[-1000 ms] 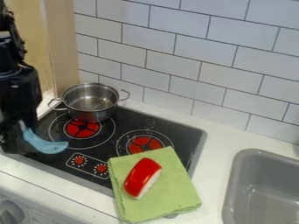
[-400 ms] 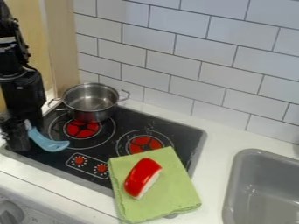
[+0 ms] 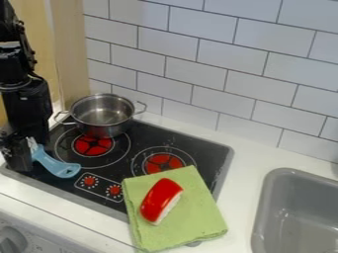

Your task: Take the blue brush and put it on the lower left side of the burner

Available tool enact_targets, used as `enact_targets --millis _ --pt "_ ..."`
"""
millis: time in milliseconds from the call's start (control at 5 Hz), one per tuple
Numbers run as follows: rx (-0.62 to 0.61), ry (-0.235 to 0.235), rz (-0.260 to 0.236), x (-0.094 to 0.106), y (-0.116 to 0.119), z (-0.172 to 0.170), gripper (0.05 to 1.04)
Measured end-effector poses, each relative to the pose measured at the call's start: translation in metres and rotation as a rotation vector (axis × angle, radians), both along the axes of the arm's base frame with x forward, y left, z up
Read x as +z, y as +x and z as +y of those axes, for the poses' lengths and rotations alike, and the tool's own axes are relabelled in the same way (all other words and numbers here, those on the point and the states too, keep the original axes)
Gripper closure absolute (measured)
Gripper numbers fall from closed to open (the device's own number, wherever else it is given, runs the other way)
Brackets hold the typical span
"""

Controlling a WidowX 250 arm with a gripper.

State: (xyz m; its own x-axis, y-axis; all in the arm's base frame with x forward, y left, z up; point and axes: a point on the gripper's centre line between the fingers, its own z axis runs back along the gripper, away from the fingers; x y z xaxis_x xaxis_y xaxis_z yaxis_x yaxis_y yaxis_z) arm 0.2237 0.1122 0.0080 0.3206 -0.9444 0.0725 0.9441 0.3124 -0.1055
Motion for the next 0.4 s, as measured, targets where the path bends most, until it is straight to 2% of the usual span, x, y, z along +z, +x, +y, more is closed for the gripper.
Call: enact_targets --millis 200,400 --pt "0.0 -0.01 0.015 0.0006 -0.002 -0.0019 0.085" --pt "-0.026 -0.071 0.009 0.0083 0.0017 -0.0087 0.085"
